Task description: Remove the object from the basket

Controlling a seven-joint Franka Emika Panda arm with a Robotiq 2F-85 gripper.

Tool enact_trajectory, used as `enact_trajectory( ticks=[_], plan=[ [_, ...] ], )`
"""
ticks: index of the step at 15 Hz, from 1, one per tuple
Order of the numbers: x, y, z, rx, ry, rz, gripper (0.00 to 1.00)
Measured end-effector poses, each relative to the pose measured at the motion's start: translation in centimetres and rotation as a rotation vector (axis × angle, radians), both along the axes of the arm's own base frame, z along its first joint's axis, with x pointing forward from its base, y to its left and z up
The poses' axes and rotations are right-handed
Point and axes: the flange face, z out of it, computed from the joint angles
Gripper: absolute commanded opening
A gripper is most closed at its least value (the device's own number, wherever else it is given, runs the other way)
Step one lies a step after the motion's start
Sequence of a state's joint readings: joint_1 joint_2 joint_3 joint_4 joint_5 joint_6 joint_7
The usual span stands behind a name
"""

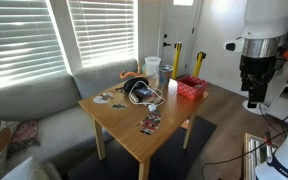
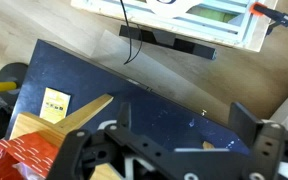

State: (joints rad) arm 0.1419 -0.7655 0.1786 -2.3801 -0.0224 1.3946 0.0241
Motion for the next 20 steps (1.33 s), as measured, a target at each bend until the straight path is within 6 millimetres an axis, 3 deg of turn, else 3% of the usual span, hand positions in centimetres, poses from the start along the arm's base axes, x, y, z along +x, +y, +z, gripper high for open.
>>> enact_trajectory(
  ticks=[8, 11, 16, 20],
  plan=[
    [0.0, 0.0, 0.0, 0.000, -0.001, 0.000, 1.00],
    [1.1, -0.9, 0.1, -0.037, -0.065, 0.002, 1.00],
    [4.7, -5.8, -0.6, -0.126, -0.247, 0.071, 1.00],
    [6.7, -10.1, -2.3, -0.102, -0.330, 0.185, 1.00]
  ],
)
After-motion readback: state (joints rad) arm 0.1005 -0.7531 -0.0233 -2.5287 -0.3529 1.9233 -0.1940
